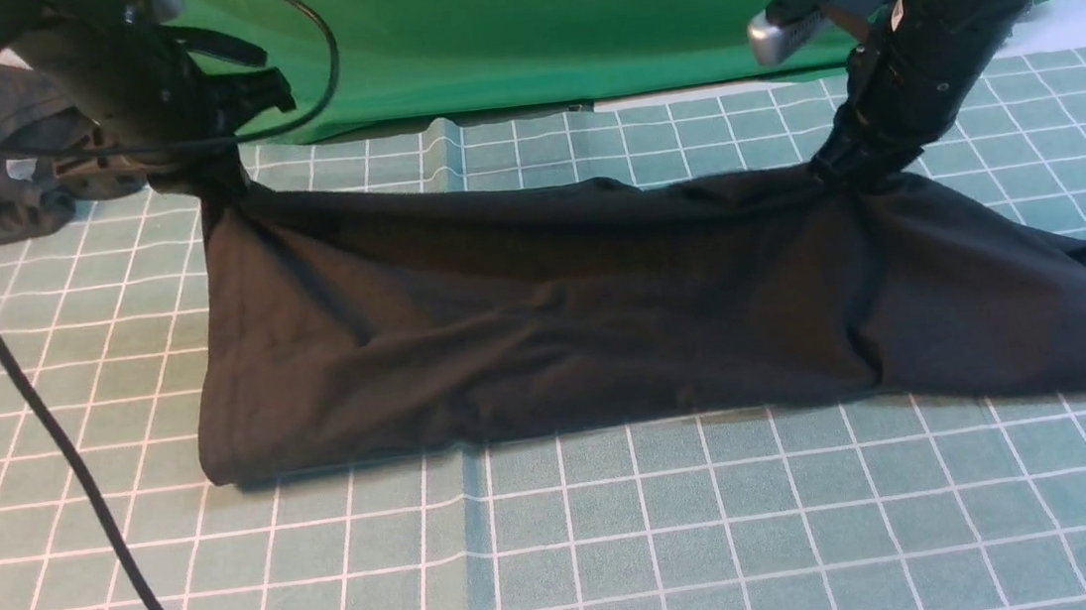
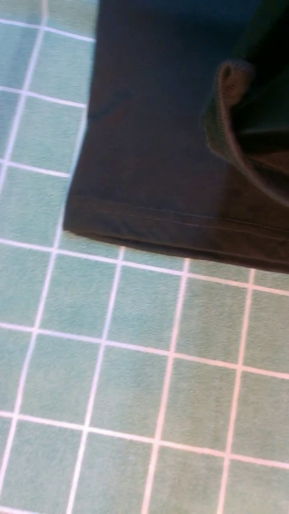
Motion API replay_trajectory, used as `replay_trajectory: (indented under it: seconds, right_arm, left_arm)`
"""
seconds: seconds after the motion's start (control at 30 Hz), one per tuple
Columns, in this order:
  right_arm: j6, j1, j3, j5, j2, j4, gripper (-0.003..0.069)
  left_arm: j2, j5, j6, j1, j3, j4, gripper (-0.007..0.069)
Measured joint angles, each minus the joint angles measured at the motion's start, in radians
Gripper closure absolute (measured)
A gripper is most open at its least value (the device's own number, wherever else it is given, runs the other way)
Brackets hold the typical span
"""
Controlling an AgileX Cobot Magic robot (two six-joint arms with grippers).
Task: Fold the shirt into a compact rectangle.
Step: 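Fold the black garment in half by bringing its near edge over to the far edge, then pull the folded dark garment lengthwise by its ends to straighten it flat on the table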
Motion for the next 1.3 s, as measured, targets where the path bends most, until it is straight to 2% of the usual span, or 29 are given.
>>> replay_trajectory:
  seconds: [0.37, 0.47, 0.57, 0.63, 0.67, 0.73, 0.8, 0.87, 0.93, 0.97, 1.03, 1.07, 1.1, 1.17, 1.3]
  right_arm:
    - [0.056, 0.000, 0.000, -0.093, 0.039, 0.000, 0.0603]
    - [0.062, 0.000, 0.000, -0.135, 0.056, -0.001, 0.0554]
    - [0.100, 0.000, 0.000, -0.208, 0.061, -0.004, 0.0417]
    - [0.107, 0.000, 0.000, -0.227, 0.061, -0.004, 0.0371]
    - [0.112, 0.000, 0.000, -0.236, 0.061, -0.005, 0.0326]
    - [0.113, 0.000, 0.000, -0.230, 0.061, -0.009, 0.0305]
    - [0.115, 0.000, 0.000, -0.180, 0.051, -0.054, 0.0302]
    - [0.123, 0.000, -0.002, -0.125, 0.034, -0.082, 0.0321]
    - [0.134, 0.000, -0.002, -0.059, -0.004, -0.096, 0.0379]
    - [0.135, 0.000, -0.003, -0.026, -0.032, -0.097, 0.0431]
    - [0.138, 0.000, -0.008, 0.002, -0.072, -0.097, 0.0519]
    - [0.138, 0.001, -0.011, 0.009, -0.100, -0.094, 0.0566]
    - [0.138, 0.001, -0.011, 0.010, -0.118, -0.091, 0.0592]
    - [0.138, 0.001, -0.012, 0.016, -0.152, -0.082, 0.0625]
    - [0.138, 0.000, -0.012, 0.025, -0.173, -0.081, 0.0641]
  left_arm:
    - [0.069, -0.106, -0.017, 0.006, 0.000, -0.002, 0.0610]
    - [0.070, -0.130, -0.018, 0.006, 0.000, -0.001, 0.0594]
    - [0.071, -0.164, -0.029, 0.006, 0.000, 0.007, 0.0512]
    - [0.071, -0.169, -0.030, 0.006, -0.001, 0.011, 0.0470]
    - [0.072, -0.159, -0.034, 0.008, -0.011, 0.021, 0.0410]
    - [0.073, -0.140, -0.035, 0.009, -0.023, 0.039, 0.0363]
    - [0.073, -0.060, -0.035, 0.012, -0.070, 0.083, 0.0284]
    - [0.073, 0.008, -0.026, 0.014, -0.113, 0.083, 0.0264]
    - [0.071, 0.100, 0.021, 0.015, -0.149, 0.022, 0.0284]
    - [0.065, 0.144, 0.081, 0.006, -0.162, -0.051, 0.0333]
    - [0.060, 0.183, 0.134, -0.024, -0.168, -0.109, 0.0403]
    - [0.060, 0.196, 0.168, -0.061, -0.169, -0.139, 0.0488]
    - [0.061, 0.202, 0.180, -0.091, -0.171, -0.145, 0.0521]
    - [0.071, 0.203, 0.199, -0.164, -0.171, -0.146, 0.0586]
    - [0.134, 0.171, 0.209, -0.298, -0.171, -0.134, 0.0619]
